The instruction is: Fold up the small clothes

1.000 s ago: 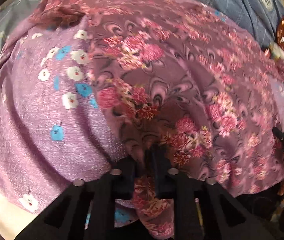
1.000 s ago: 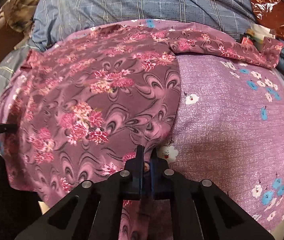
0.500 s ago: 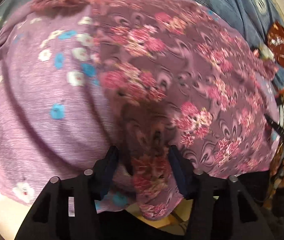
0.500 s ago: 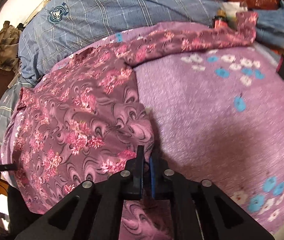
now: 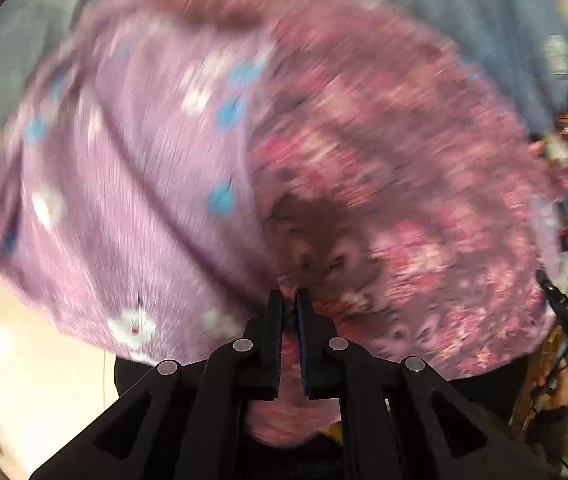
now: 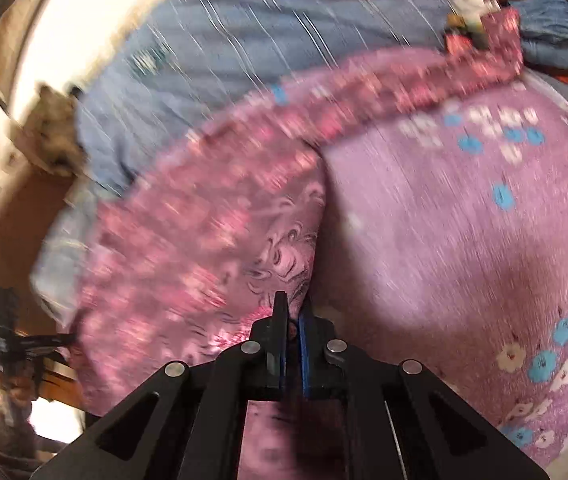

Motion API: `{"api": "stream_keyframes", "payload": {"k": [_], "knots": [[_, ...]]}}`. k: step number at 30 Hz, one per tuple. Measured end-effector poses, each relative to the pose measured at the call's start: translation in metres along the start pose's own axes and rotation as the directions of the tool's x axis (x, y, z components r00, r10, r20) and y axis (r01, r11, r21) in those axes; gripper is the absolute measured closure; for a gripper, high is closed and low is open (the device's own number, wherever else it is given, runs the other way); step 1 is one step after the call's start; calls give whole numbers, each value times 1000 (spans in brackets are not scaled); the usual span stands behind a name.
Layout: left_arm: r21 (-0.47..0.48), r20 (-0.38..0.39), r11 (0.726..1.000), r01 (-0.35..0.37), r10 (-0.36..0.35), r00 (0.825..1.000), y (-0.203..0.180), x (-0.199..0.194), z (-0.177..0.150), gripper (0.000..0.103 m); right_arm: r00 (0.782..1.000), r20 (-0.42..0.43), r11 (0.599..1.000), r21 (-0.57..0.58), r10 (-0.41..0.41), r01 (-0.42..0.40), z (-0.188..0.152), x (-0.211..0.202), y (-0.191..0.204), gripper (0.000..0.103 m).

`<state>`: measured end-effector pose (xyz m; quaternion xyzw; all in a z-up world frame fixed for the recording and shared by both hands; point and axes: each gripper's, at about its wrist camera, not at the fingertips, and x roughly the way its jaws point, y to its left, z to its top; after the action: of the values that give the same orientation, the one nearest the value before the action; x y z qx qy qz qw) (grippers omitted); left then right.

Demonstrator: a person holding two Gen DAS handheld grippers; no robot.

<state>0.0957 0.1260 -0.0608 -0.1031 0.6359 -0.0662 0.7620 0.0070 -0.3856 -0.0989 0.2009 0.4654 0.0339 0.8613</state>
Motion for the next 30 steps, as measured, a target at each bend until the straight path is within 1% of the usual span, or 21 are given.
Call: {"api": "stream_keyframes", "payload": {"k": [2,3,4,7,8,9,11,12,13,14,18,20,22,23,24,25,26,27,28,29,30], "knots": [[-3,-18,999,-36,36,999,5,9,-1,96,996,-76,999,16,-48,50,-10,24,-9,99],[-1,-6,1000,-28,28,1000,5,3,-1,96,996,-75,999,19,-45,47,-10,25,-9,98],[5,16,1000,-20,20,1000,3,-6,2,96,997,-67,999,17,-44,45,-8,22,-8,93],[44,166,999,-29,22,986,-13,-50,16,93,997,-11,997,-5,-72,72,6,2,-1,92],[65,204,997,-28,14,979,-21,-62,23,84,997,33,998,0,-67,67,19,-8,-1,90],[86,234,996,-26,5,972,-34,-71,32,69,996,59,998,7,-64,64,27,-13,-1,88],[117,284,993,-23,-11,959,-61,-79,48,52,993,104,998,25,-57,55,48,-20,2,75],[139,300,990,-21,-22,954,-71,-81,56,50,991,126,998,30,-54,51,61,-18,5,72],[165,310,986,-25,-28,950,-90,-76,70,50,989,138,999,29,-48,44,71,-14,7,63],[182,308,983,-26,-32,951,-102,-67,81,48,990,136,999,27,-42,39,80,-7,10,58],[173,264,985,-16,-31,964,-138,-16,125,48,993,106,997,67,-44,37,117,46,12,59],[144,219,989,-32,-1,976,-149,29,141,48,995,95,997,76,-38,31,119,73,7,62],[141,171,986,-91,66,983,-154,65,148,47,995,15,993,59,-99,98,115,108,4,63],[170,250,974,-150,104,963,-161,64,144,41,993,57,995,31,-99,98,114,107,6,64],[223,308,954,-201,127,943,-171,59,138,41,993,61,995,4,-102,101,117,103,8,63],[265,317,934,-239,149,937,-180,62,139,41,993,38,993,-14,-116,117,123,98,6,66],[288,326,919,-268,169,930,-189,62,140,43,990,67,992,-16,-127,128,131,87,0,64],[288,350,918,-271,162,922,-194,58,141,43,983,114,989,-7,-143,145,138,74,-9,62],[283,381,922,-264,144,913,-200,54,142,42,971,162,984,14,-175,175,147,59,-21,62],[271,425,928,-255,123,897,-205,47,143,41,942,221,967,77,-254,243,163,39,-45,60],[263,447,932,-249,111,888,-208,43,145,41,919,240,949,121,-312,291,174,28,-61,59]]}}
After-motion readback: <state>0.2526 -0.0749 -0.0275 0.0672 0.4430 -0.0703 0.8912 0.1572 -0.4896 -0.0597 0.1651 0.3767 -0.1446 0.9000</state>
